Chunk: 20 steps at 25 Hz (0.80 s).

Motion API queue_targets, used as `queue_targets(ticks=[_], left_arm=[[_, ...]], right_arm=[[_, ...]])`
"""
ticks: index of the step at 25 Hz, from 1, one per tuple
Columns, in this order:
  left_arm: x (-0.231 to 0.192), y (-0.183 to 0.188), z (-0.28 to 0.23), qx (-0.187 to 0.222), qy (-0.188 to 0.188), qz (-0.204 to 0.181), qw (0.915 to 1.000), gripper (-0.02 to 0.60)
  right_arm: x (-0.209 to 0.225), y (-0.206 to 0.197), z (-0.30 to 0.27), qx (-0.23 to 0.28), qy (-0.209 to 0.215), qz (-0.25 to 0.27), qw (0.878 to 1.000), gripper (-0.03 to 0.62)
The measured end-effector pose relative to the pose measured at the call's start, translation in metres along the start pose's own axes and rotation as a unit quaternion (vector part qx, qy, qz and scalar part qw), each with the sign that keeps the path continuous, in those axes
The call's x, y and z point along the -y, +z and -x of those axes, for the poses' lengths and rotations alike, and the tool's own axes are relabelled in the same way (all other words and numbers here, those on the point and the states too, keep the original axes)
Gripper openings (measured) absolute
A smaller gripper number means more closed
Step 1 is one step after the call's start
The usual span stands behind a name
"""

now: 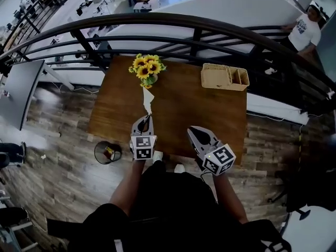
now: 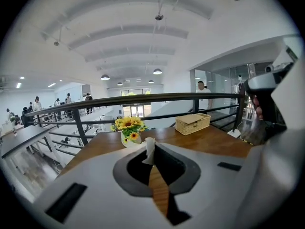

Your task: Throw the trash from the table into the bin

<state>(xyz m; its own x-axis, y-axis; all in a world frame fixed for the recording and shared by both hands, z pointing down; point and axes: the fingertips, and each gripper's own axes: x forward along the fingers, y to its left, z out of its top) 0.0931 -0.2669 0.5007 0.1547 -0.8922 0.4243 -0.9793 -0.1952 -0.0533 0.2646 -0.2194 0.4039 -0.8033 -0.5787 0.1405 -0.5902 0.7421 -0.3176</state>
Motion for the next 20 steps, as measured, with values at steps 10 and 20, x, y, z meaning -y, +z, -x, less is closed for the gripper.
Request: queue_targets(ticks=[10, 20], left_arm=[[0.033, 0.017, 0.051, 0.028, 0.016, 0.016, 0.9993, 0.014], [0.012, 0.012, 0.112, 0.039, 0.086, 0.021, 0.9953, 0.014]], right_arm=[[0.001, -0.021, 0.026, -0.019, 0.048, -0.007, 0.999, 0.012], [-0.015, -0.035, 0.021, -0.019, 0.099, -0.015, 0.995, 0.012]])
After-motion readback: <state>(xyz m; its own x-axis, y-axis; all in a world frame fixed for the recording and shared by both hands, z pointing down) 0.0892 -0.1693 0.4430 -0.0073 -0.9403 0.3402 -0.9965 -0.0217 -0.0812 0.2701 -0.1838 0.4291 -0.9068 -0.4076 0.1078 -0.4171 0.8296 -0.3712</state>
